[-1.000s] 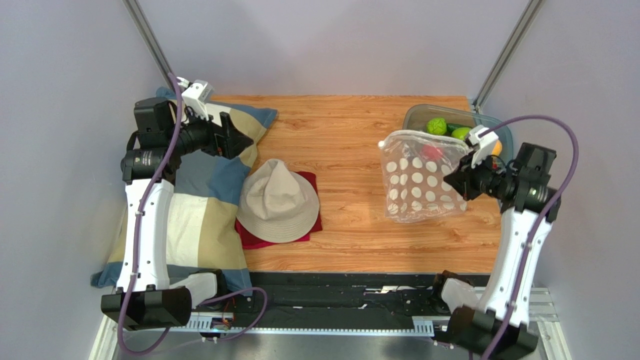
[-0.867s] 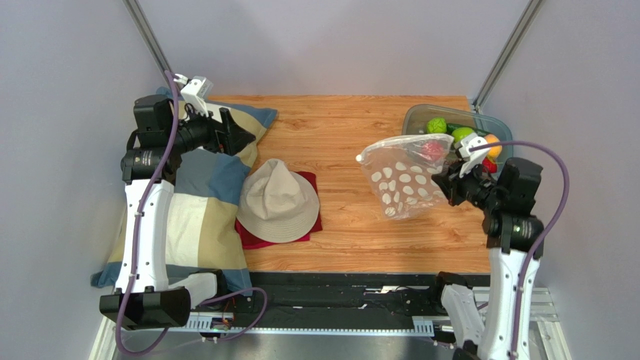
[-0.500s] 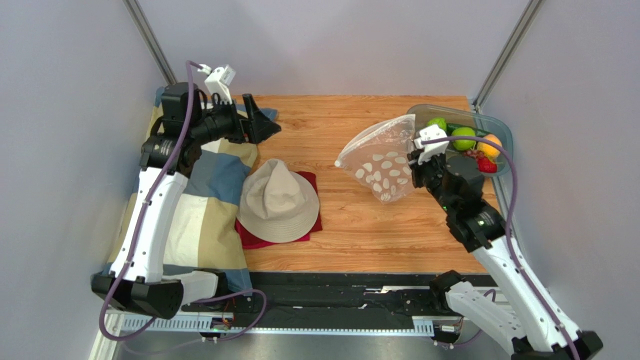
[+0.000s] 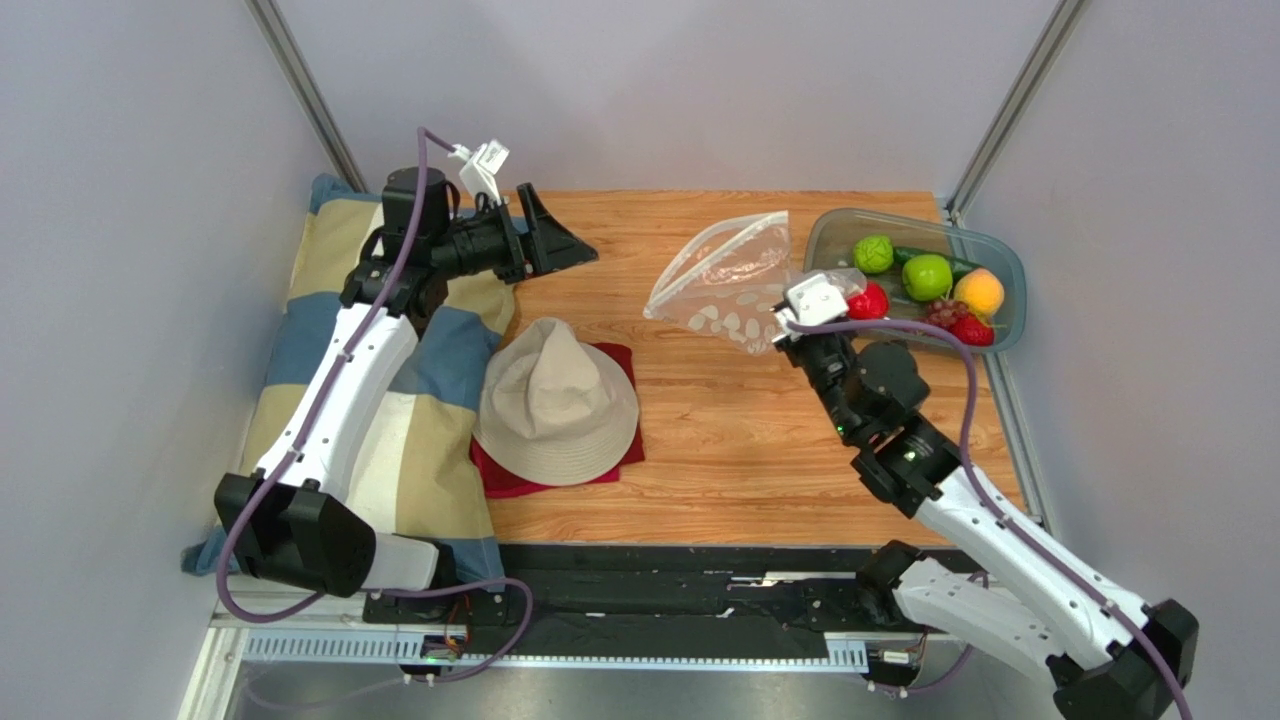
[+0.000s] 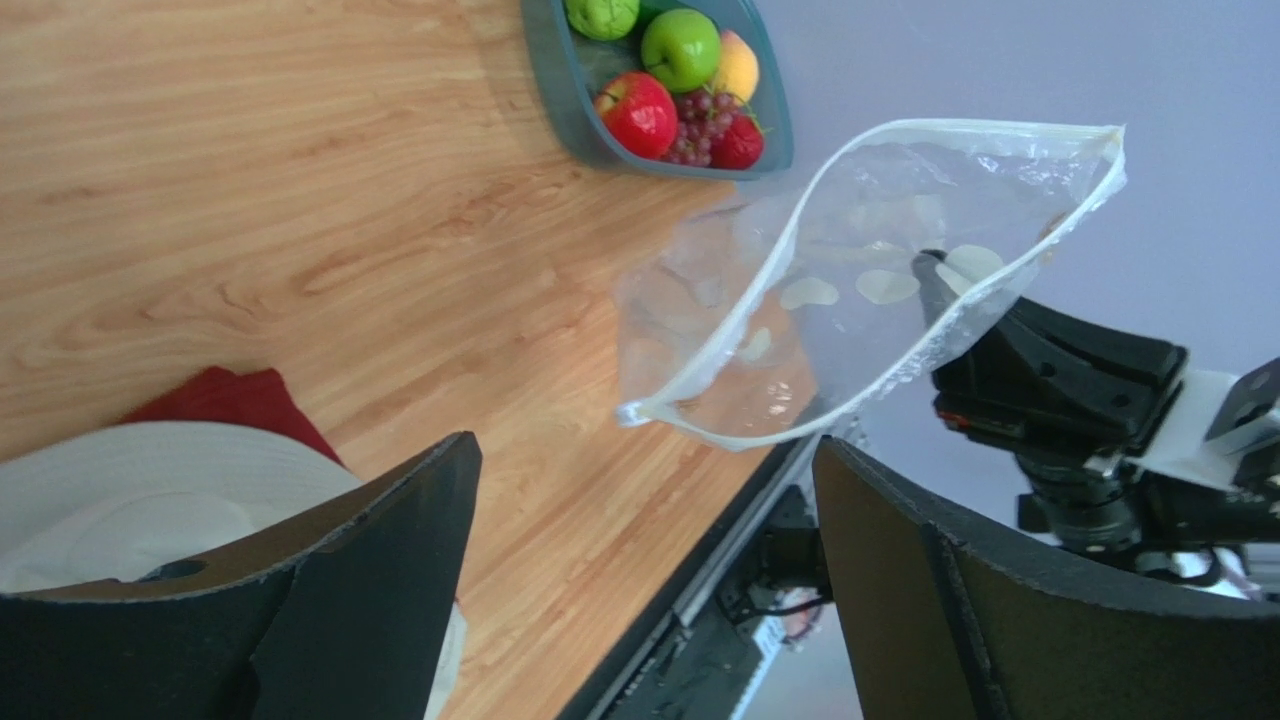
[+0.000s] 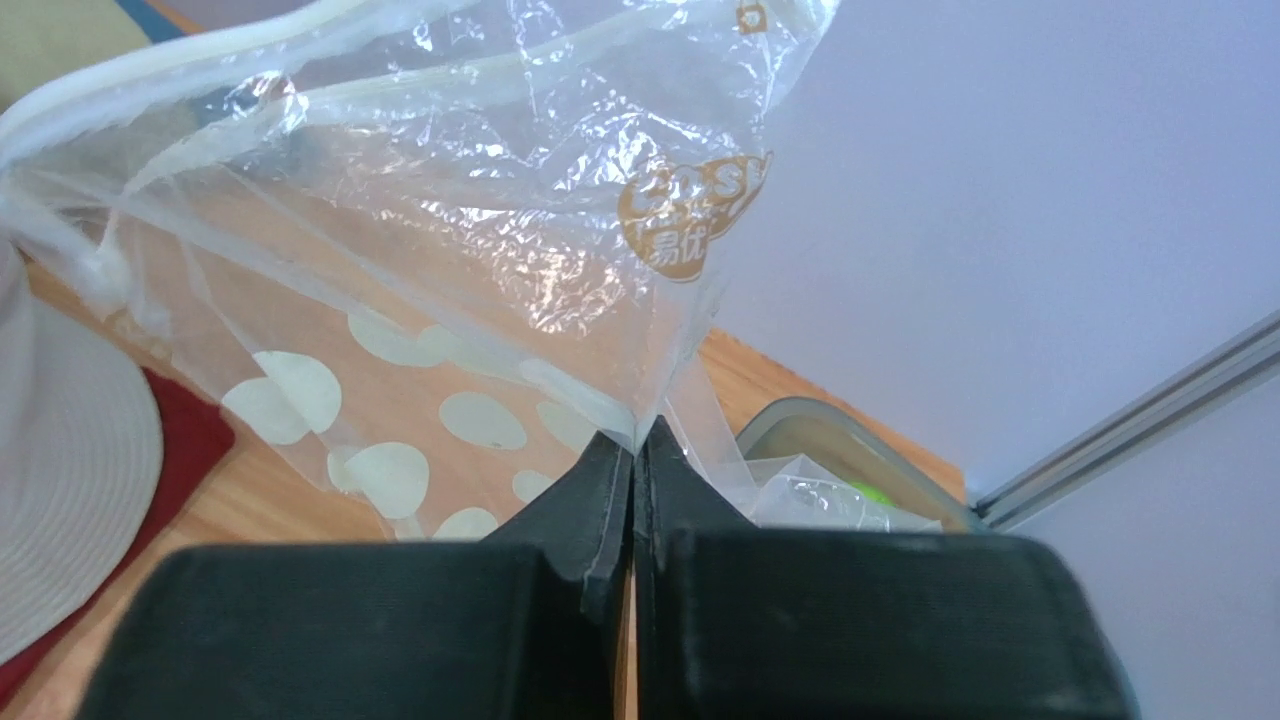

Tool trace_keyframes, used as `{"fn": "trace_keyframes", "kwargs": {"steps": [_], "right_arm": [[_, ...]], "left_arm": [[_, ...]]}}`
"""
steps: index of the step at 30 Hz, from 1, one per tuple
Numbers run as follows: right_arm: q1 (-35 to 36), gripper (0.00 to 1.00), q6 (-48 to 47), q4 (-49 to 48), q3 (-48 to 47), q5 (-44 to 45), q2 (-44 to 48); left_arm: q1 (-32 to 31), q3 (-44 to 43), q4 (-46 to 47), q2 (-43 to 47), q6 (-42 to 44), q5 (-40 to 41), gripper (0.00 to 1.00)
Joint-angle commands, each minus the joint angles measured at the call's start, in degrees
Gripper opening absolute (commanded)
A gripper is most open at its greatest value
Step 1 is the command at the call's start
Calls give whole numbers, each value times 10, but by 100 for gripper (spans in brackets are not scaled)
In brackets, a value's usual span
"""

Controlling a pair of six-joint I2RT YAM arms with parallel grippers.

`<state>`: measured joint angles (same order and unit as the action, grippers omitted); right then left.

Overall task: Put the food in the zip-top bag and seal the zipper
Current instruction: Pick up the zipper food storage bag at the corner of the board, then open the zipper of the food storage bag.

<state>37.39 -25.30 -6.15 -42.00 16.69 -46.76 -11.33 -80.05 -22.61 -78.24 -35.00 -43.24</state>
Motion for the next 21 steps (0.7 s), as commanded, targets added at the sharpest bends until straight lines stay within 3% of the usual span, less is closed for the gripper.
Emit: {"fn": "trace_keyframes", "kwargs": {"steps": [1,3,7,9,21], "right_arm": [[33,0,-114,-168,25,125,-39],[43,0,-178,-269,65,128,-42],[65,0,-264,-403,118,108,-59],[70,0,-294,-453,139,84,-61],[97,0,-465,-570,204,-48,-86]], "left_arm": [[-22,10,62,12,-117,12,93],[-44,5,42,4,-152,39,99],[-61,-5,-16,-45,-244,31,99],[-62,9,8,-57,-294,23,99],[-120,61,177,-116,-498,-73,99]]}}
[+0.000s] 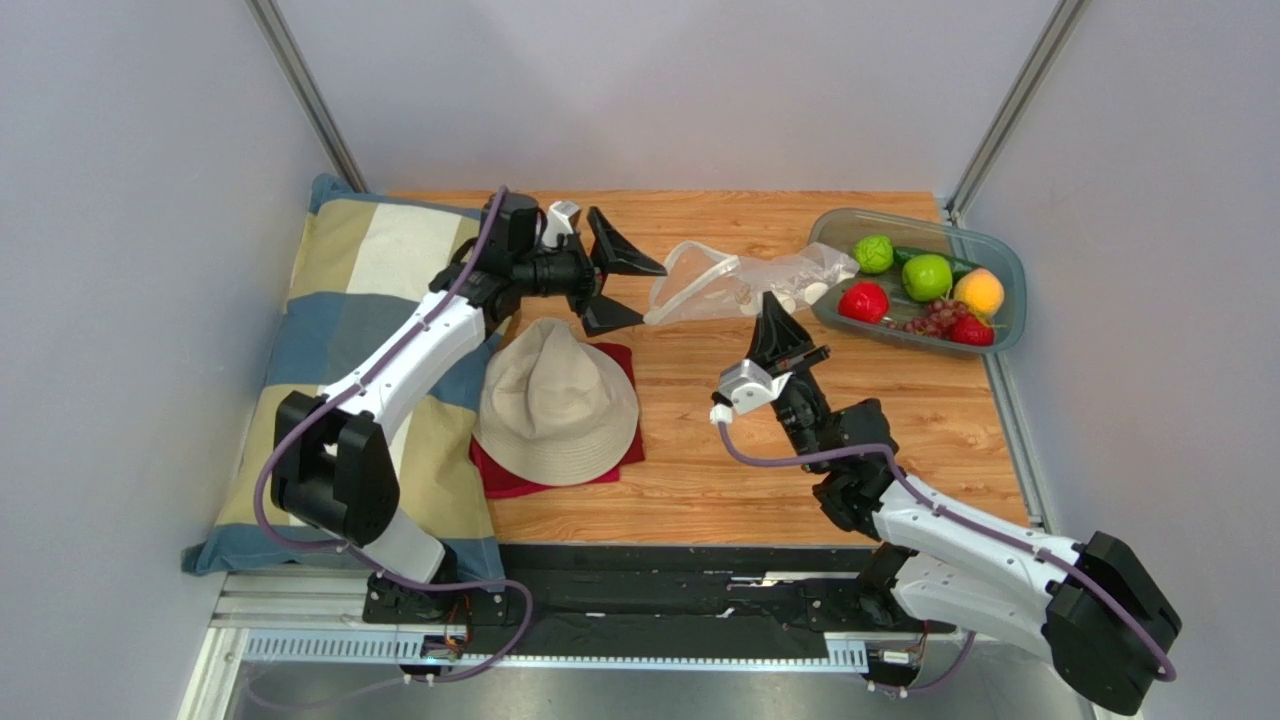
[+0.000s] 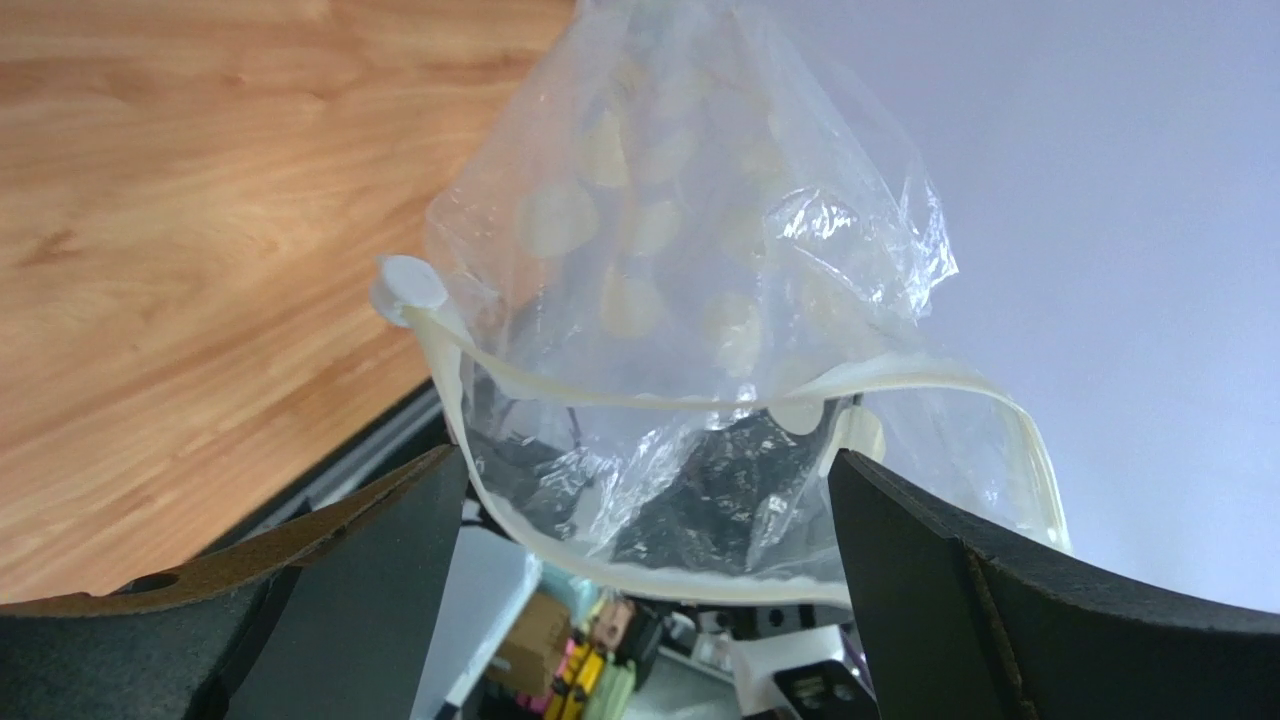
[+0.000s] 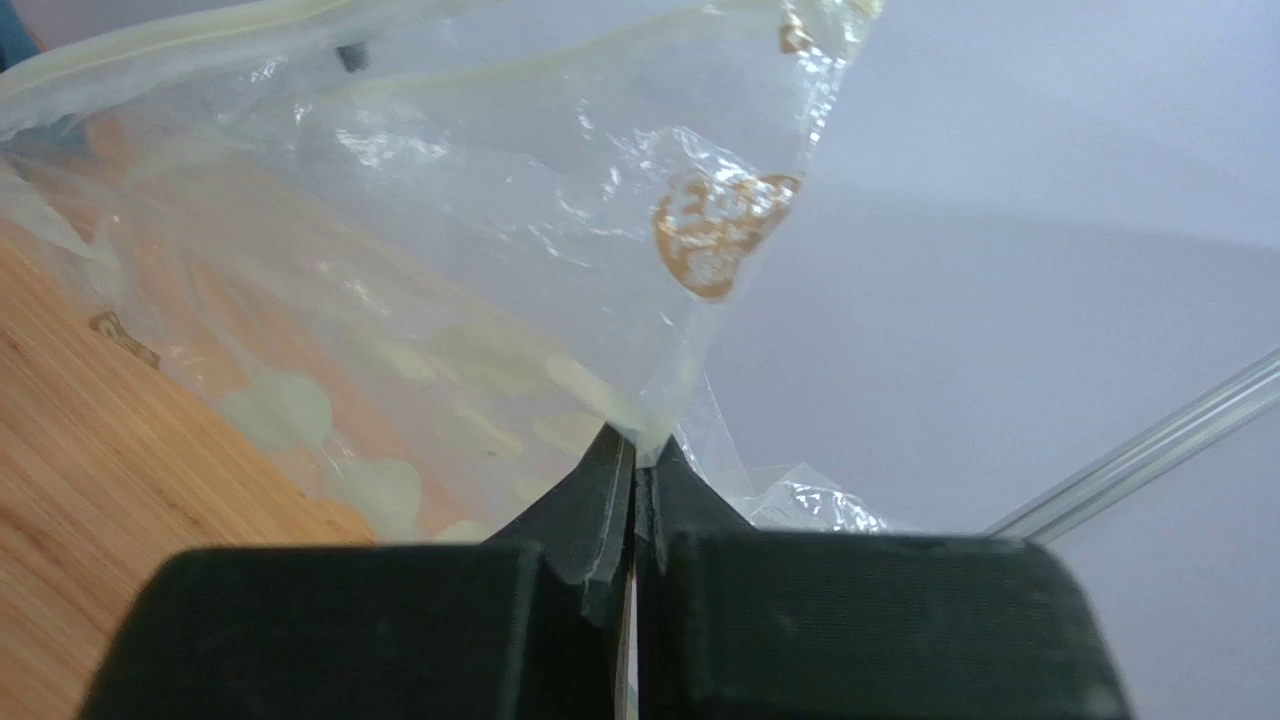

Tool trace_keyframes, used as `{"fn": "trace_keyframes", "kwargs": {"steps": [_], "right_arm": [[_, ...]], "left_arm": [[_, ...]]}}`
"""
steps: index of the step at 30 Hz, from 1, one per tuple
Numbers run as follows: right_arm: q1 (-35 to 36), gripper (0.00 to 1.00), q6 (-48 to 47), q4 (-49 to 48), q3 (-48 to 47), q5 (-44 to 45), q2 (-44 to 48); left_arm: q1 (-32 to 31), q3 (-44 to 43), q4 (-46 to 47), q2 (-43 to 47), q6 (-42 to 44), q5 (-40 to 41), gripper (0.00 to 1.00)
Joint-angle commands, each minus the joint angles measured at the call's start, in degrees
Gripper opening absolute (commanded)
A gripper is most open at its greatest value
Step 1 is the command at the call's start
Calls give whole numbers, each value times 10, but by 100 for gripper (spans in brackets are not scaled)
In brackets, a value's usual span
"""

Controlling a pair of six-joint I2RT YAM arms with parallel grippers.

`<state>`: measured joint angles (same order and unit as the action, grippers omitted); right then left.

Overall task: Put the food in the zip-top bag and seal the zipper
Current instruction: Open the zipper of the food storage bag.

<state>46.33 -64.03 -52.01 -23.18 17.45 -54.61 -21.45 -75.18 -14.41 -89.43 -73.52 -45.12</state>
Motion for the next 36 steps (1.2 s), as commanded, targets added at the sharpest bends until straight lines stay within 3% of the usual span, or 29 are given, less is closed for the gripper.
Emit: {"fn": "trace_keyframes", "kwargs": {"steps": [1,8,18,29,36], "right_arm": [[10,0,-86,-114,20,-60,-8],[9,0,-101,-90,13,-40,-13],[5,0,-87,-73,-5,-15,-7],[-6,0,-98,-63,-2,-15,-13],[-5,0,-103,-63,0,-17,-24]], "left_arm": [[-22,14,104,-5,-120,-59,99],[-54,44,119,0,-143,-74,94],[-59,116,120,21,-129,-59,97],[-60,104,167,8,-147,-67,99],[-77,147,196,22,-195,-84,93]]}}
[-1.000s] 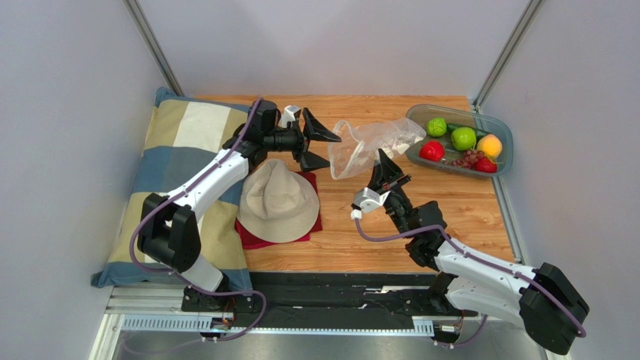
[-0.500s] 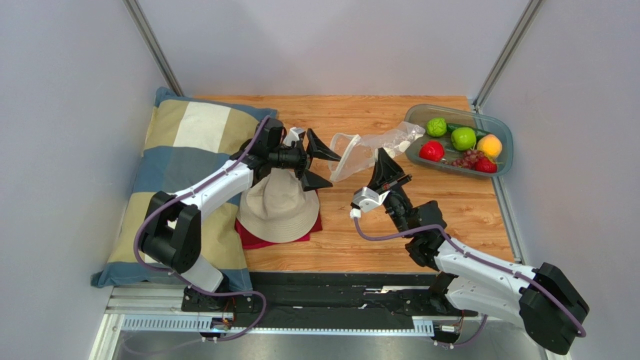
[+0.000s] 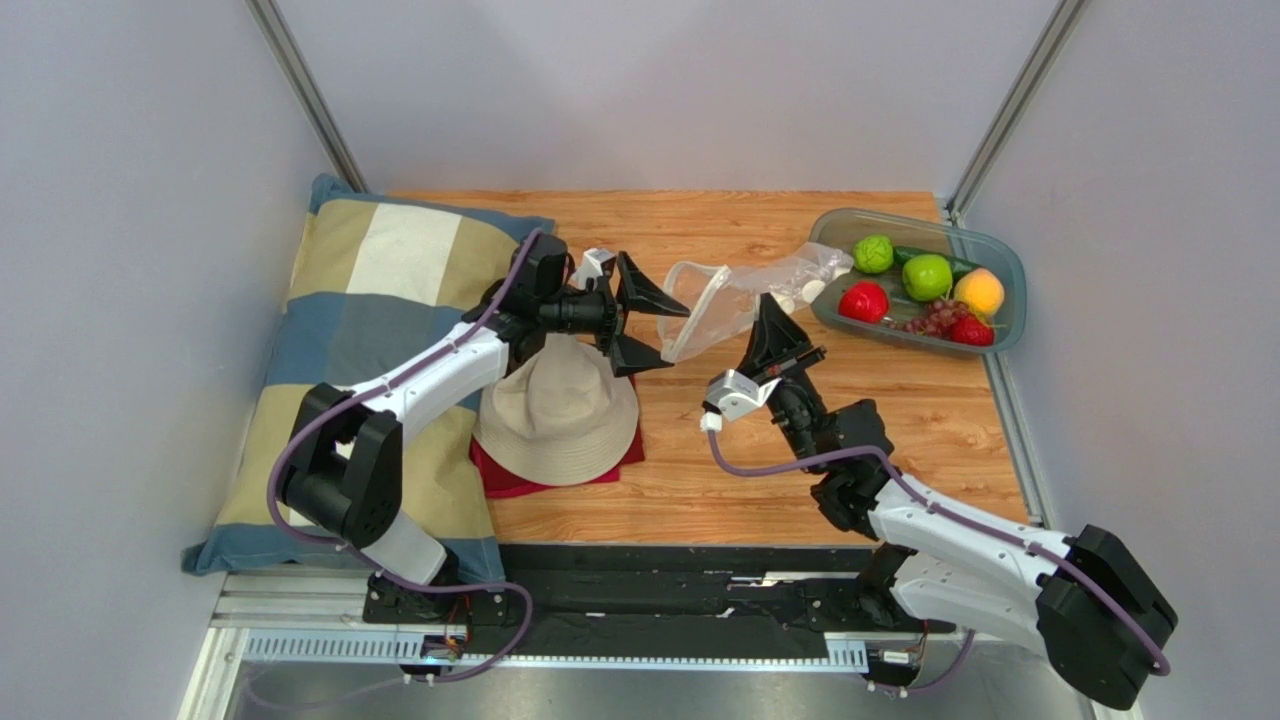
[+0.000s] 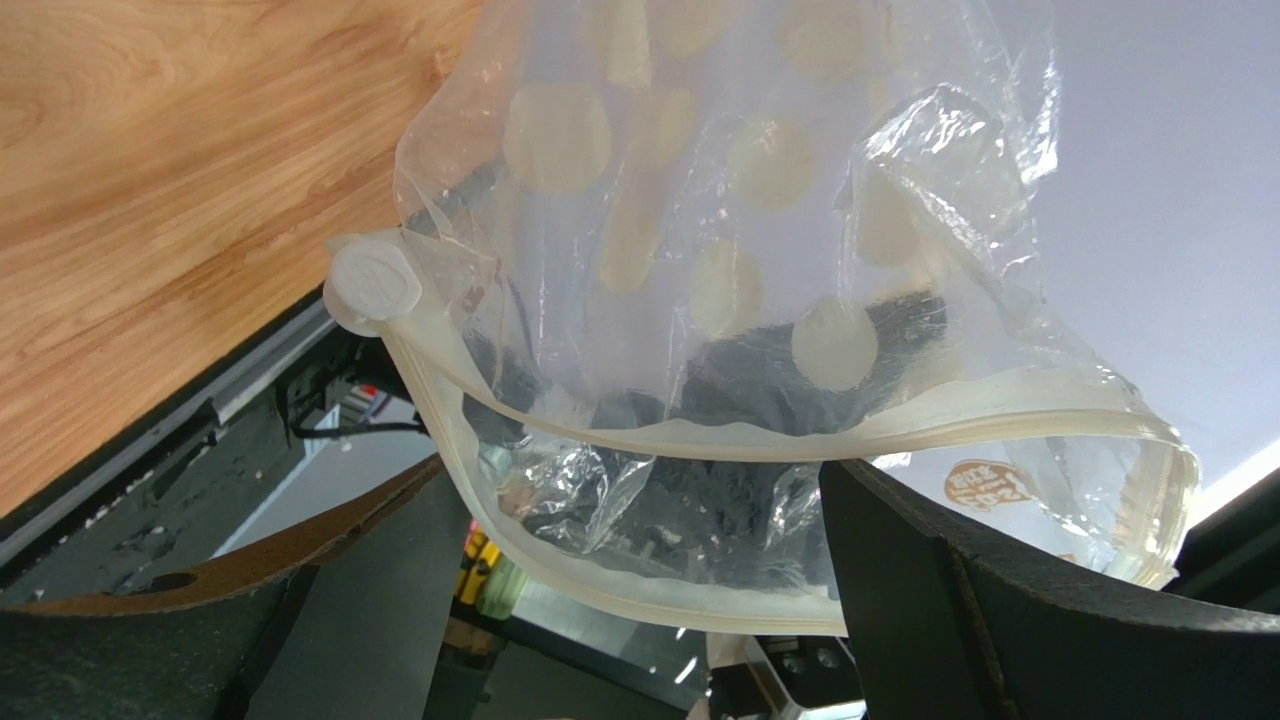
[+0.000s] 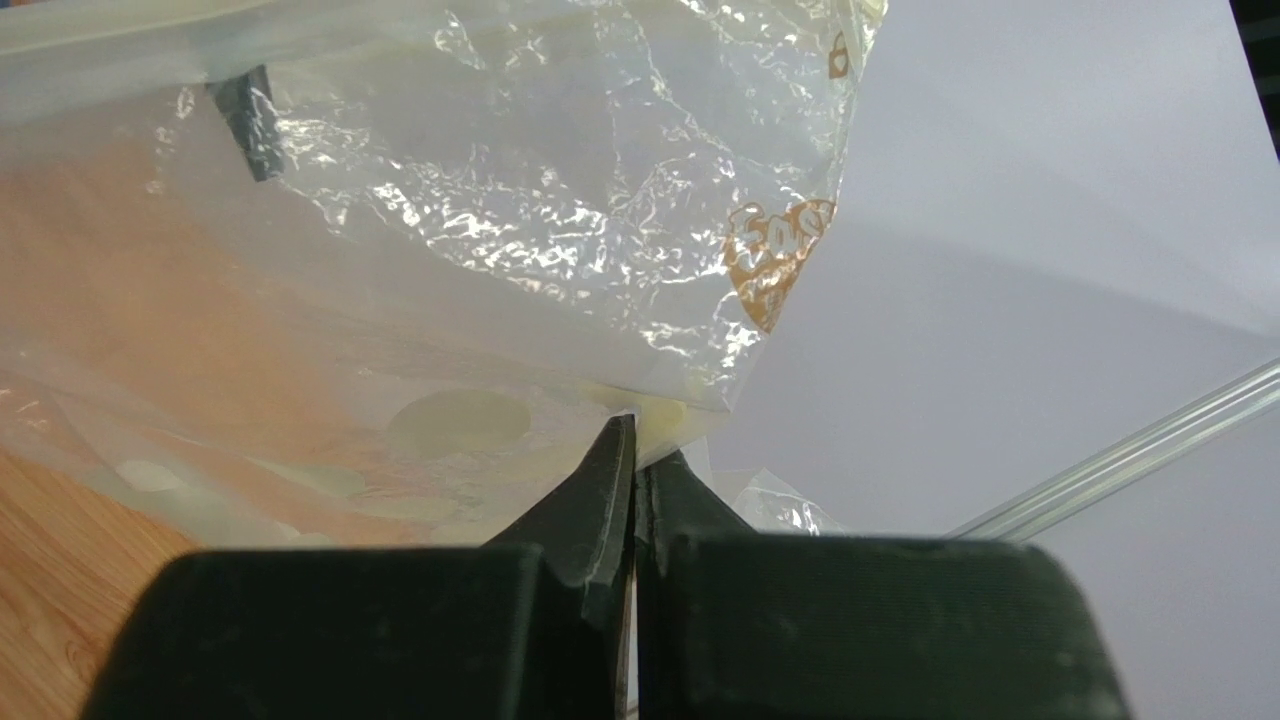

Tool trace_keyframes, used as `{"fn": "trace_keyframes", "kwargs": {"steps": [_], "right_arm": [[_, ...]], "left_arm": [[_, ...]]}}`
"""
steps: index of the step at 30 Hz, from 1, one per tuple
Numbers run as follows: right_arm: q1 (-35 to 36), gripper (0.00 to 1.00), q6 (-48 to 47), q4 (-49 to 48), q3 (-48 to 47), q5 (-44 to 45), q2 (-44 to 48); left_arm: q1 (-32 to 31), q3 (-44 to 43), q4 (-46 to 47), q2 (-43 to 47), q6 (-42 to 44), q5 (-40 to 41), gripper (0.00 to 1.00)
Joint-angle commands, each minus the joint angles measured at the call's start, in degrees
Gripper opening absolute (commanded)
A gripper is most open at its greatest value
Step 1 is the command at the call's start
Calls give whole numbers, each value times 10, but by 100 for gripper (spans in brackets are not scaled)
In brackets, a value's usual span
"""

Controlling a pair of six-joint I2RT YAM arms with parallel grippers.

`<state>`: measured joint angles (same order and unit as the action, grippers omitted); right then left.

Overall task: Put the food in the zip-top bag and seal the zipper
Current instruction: Open the zipper of the food storage bag.

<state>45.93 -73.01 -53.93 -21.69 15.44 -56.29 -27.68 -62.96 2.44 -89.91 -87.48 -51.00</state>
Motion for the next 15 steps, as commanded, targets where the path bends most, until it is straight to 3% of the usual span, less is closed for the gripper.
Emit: {"fn": "trace_keyframes", "kwargs": {"steps": [1,4,7,8,10,11,12,14,15], "right_arm": [[-2,0,-14,-44,-18,4,-10],[-1,0,-15,-43,-24,4,-19],[-1,0,-17,-38,-20,3,-18],[-1,0,-14,-29,-18,1,-15],[2,0,-11,-7,-14,2,0],[5,0,-2,27,-14,9,7],[9,1,5,47,-14,13,26],[15,15,23,135,-19,27,50],[20,34,44,172,-22,26,65]], "left_arm": [[-22,31,30,32,-60,-24,93],[-29,42,54,33,-82,-22,90],[-28,33,77,27,-88,-18,78],[-26,31,94,26,-84,-16,64],[-22,25,96,25,-74,-13,47],[-13,21,94,25,-60,-13,27],[-8,16,87,25,-53,-13,18],[14,-1,62,23,-19,-17,0],[23,-13,44,20,-2,-19,0]]}}
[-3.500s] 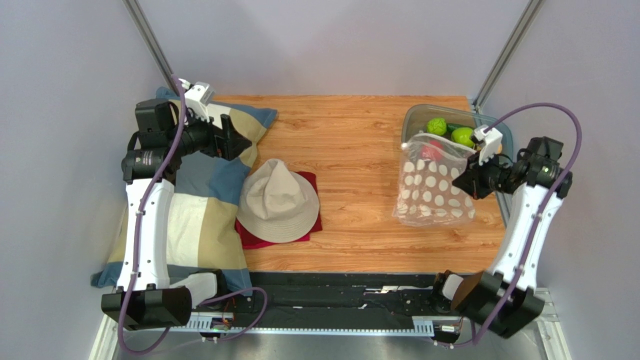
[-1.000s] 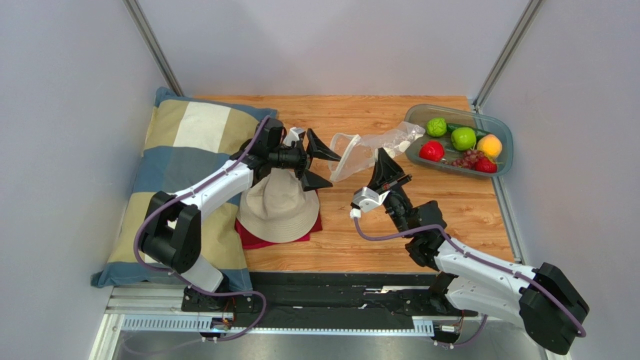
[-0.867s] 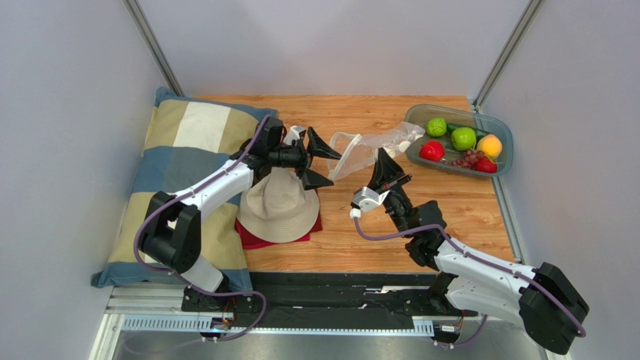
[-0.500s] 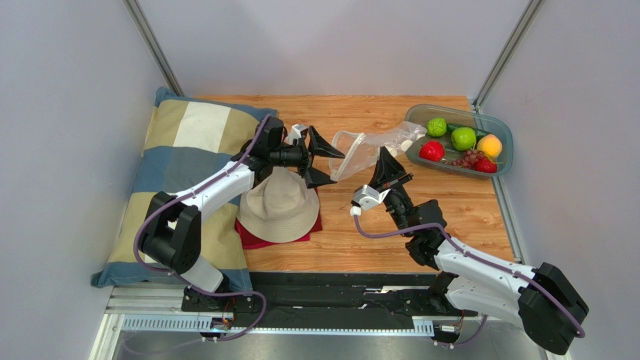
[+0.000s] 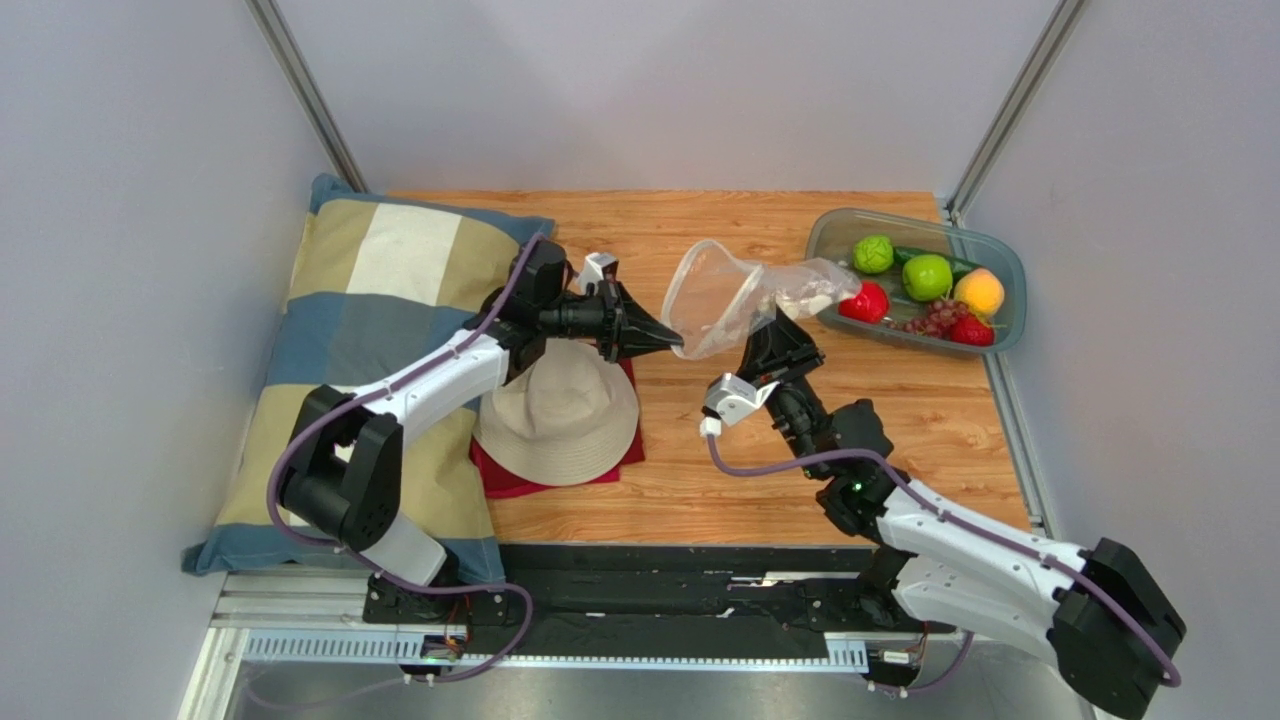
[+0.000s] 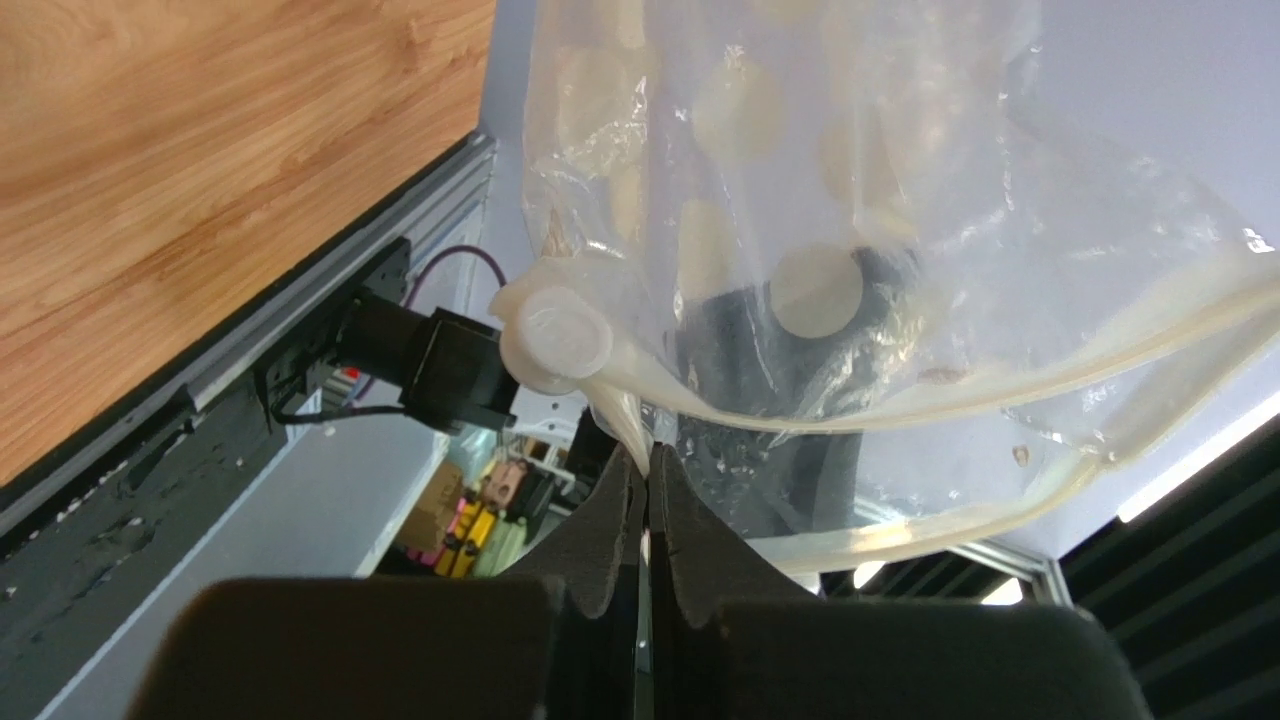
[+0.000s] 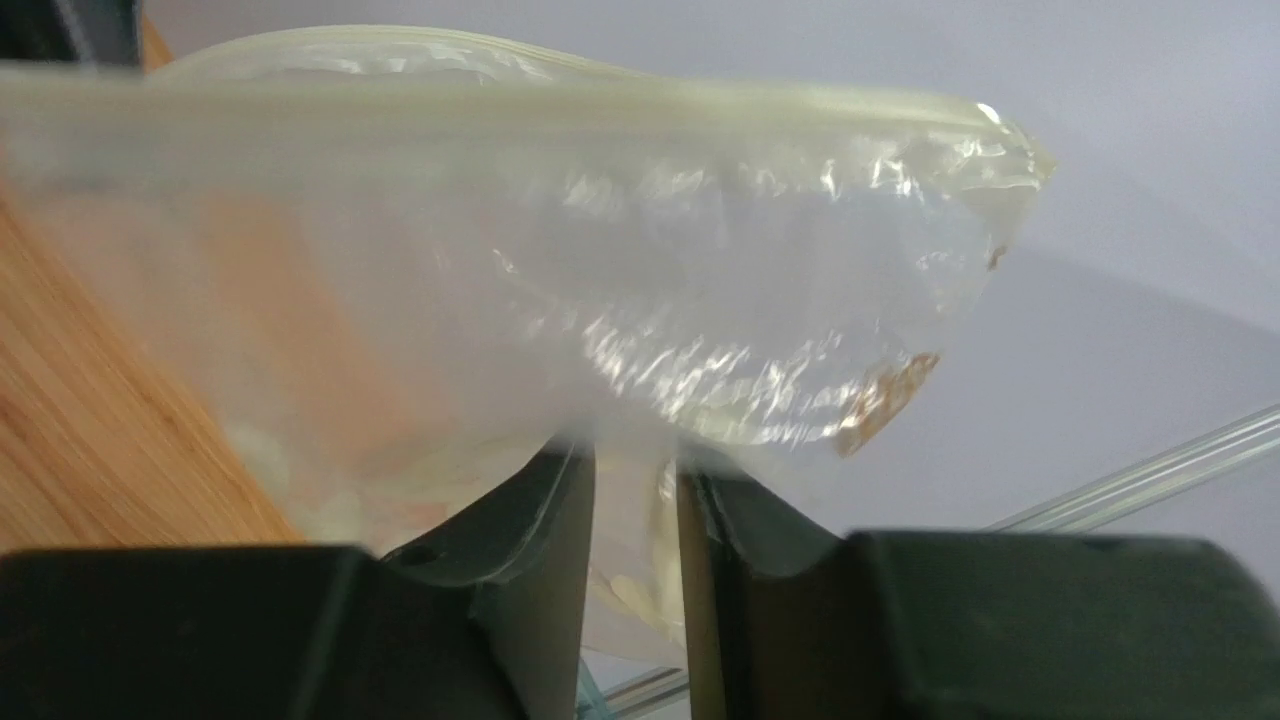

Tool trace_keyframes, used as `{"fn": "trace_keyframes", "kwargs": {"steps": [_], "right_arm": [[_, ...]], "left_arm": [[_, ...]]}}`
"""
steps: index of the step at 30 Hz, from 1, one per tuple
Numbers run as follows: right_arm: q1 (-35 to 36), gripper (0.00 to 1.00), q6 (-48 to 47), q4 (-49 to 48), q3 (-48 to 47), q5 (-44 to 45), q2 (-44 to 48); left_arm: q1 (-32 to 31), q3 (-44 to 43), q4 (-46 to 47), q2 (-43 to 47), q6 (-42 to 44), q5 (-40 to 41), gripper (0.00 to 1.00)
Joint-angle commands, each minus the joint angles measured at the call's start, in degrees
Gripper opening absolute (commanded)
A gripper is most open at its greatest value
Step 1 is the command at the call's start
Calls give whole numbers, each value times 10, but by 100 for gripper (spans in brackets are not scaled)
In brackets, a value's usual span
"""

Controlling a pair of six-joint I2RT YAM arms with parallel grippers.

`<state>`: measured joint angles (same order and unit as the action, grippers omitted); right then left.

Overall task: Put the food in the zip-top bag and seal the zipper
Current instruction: Open the zipper of the food storage bag.

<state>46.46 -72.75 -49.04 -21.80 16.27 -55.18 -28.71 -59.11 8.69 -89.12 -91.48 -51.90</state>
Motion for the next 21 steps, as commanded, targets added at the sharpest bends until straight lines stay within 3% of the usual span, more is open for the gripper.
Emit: {"fn": "trace_keyframes", "kwargs": {"steps": [1,2,3,4,5,7,8,10,13,15,16,20,21], "right_arm": [[15,47,58,222,-24,15,91],[16,60,67,298,-46,-9,112],[15,95,80,385,-64,-34,135],[15,98,104,484,-91,-73,160],[15,99,110,675,-135,-153,195],[16,100,169,787,-172,-240,219],[15,100,206,852,-187,-279,230],[15,100,288,907,-241,-298,227],[15,100,377,916,-327,-287,181],[7,100,464,909,-385,-267,130],[0,100,486,907,-401,-282,113],[-70,99,588,908,-474,-394,18],[-115,98,601,908,-486,-423,-17]], "left_arm": [[41,-64,-39,9,59,-11,0],[58,-97,-85,6,107,-11,0],[65,-116,-123,4,136,-8,0],[70,-136,-153,-3,166,-5,0],[77,-184,-228,-8,242,1,0],[84,-235,-311,-18,324,21,0],[84,-287,-383,-23,414,48,0],[83,-340,-459,-32,498,102,0],[77,-433,-575,-52,672,168,0],[61,-491,-649,-67,741,204,0],[43,-508,-691,-71,793,236,0],[16,-540,-752,-83,888,218,0],[13,-544,-762,-86,902,211,0]]}}
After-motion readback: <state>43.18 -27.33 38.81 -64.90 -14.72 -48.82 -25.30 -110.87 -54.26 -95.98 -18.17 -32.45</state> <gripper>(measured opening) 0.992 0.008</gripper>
